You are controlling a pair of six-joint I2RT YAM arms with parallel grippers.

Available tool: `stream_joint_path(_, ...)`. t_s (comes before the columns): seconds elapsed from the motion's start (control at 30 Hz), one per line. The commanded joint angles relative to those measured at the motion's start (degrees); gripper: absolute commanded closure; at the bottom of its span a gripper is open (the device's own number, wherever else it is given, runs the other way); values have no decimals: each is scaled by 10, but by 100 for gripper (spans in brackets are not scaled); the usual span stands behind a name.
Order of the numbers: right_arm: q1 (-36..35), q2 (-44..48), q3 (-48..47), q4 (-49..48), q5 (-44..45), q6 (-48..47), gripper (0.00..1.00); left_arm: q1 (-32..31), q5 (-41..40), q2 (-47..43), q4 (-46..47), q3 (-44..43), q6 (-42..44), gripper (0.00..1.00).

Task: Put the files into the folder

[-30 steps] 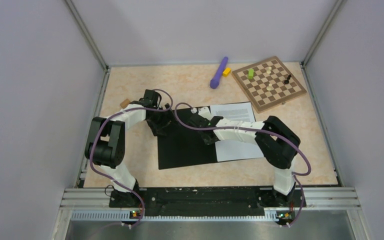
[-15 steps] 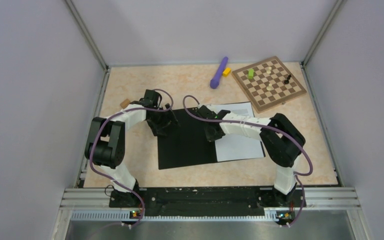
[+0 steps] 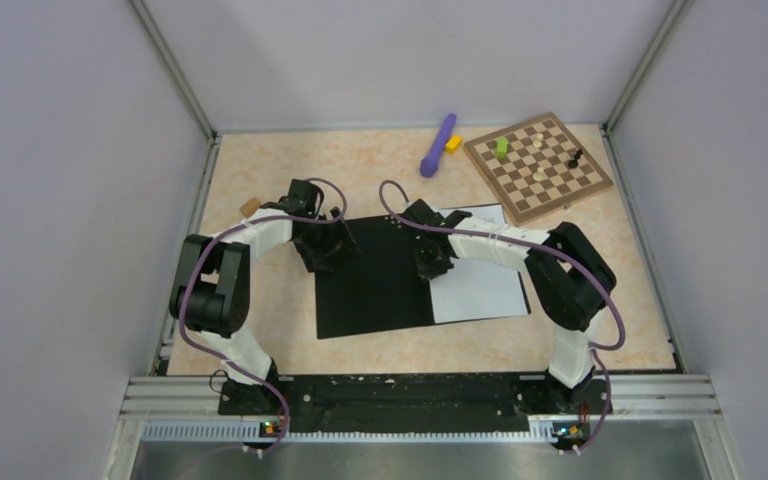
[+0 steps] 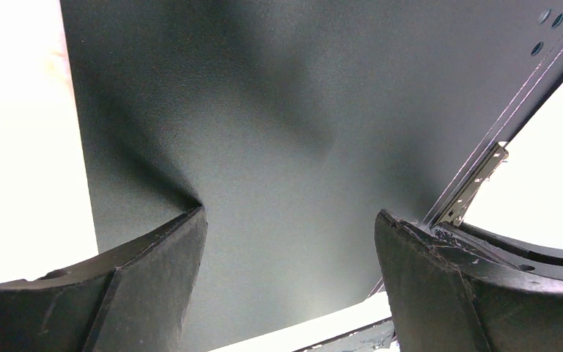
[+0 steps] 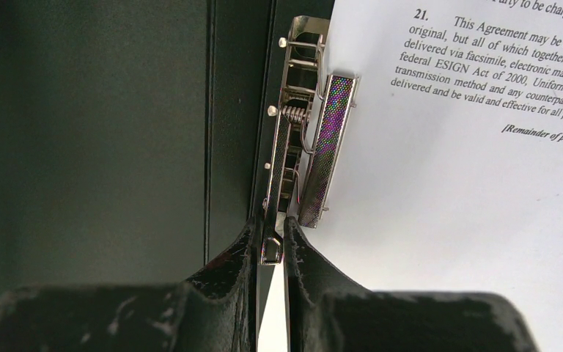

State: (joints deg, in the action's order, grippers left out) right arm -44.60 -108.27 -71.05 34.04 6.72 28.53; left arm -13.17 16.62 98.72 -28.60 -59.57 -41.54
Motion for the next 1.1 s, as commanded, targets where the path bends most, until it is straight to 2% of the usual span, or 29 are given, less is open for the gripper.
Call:
stream_joint_path(0.0,-6,-69,43,-52,-58,16,100,-6,-19,1,-9,19,13,10)
stream_joint_path(0.2,-5,-16,-2,-18,-30,19,100,-6,-18,6,-8,17,13,10)
stream_joint_path(0.4,-5,-19,-68,28,-6,9,100,-6,-19,5,-9,20,13,10)
stream_joint_path(0.57,-5,-11,-82,41,-1,6,100,-6,-20,4,-8,21,14,10)
stream_joint_path(0.9,-5,-3,-67,31,3,11,88,-6,-17,7,-7,18,14,10)
stream_joint_path(1.07,-5,8,-90,35,25,10,87,-6,-14,9,-7,16,13,10)
